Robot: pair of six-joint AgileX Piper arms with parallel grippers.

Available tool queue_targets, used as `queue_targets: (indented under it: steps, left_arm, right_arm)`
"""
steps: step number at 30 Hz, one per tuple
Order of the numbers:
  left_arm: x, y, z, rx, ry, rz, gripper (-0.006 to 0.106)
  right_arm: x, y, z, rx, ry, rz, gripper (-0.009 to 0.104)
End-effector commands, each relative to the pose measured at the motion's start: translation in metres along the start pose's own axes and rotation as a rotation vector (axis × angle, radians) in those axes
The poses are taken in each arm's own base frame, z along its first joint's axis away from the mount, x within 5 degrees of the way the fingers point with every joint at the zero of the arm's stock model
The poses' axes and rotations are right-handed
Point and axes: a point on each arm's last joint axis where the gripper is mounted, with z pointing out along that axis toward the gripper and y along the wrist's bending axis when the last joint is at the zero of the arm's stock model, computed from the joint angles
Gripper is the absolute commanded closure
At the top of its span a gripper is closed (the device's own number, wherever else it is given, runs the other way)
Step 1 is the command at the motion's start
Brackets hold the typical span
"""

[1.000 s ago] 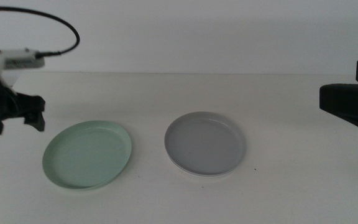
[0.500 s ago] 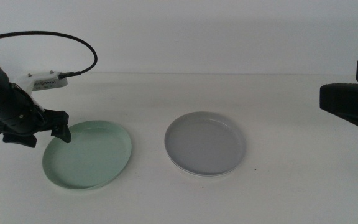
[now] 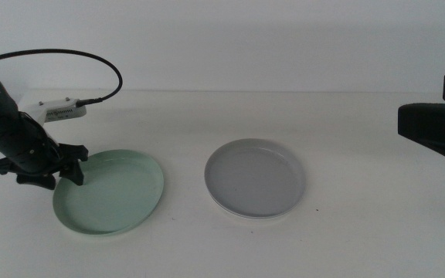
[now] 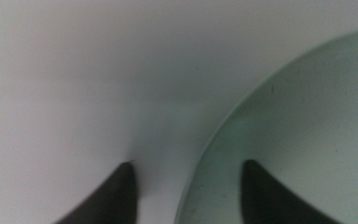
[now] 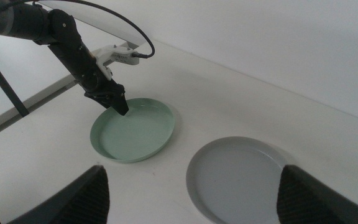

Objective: Stack the three bowls on top of each other.

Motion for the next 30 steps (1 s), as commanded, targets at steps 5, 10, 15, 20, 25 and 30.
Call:
queue_targets:
  steps: [5,10,15,20,25,30]
  left_arm:
    - [0.001,0.0,0.006,0.016,0.021,-0.049,0.091]
    - [-0.003,-0.004,-0.005,0.028,0.024,-0.042,0.102]
    - [-0.026,-0.03,-0.053,0.121,-0.004,-0.044,0.102]
    - [-0.051,-0.091,-0.087,0.14,-0.014,0.043,0.102]
    - [-0.061,-0.159,-0.082,0.181,-0.015,0.157,0.102]
    - [-0.054,-0.208,-0.051,0.203,0.037,0.241,0.102]
  right_arm:
    - [0.001,-0.001,0.0,0.007,0.001,-0.004,0.002]
    - [0.001,-0.001,0.0,0.007,0.001,-0.004,0.002]
    - [0.001,-0.001,0.0,0.007,0.001,-0.004,0.002]
    - [0.001,-0.001,0.0,0.006,0.0,-0.002,0.002]
    - [0.001,-0.001,0.0,0.006,0.0,-0.002,0.002]
    - [0.001,-0.001,0.0,0.006,0.0,-0.002,0.002]
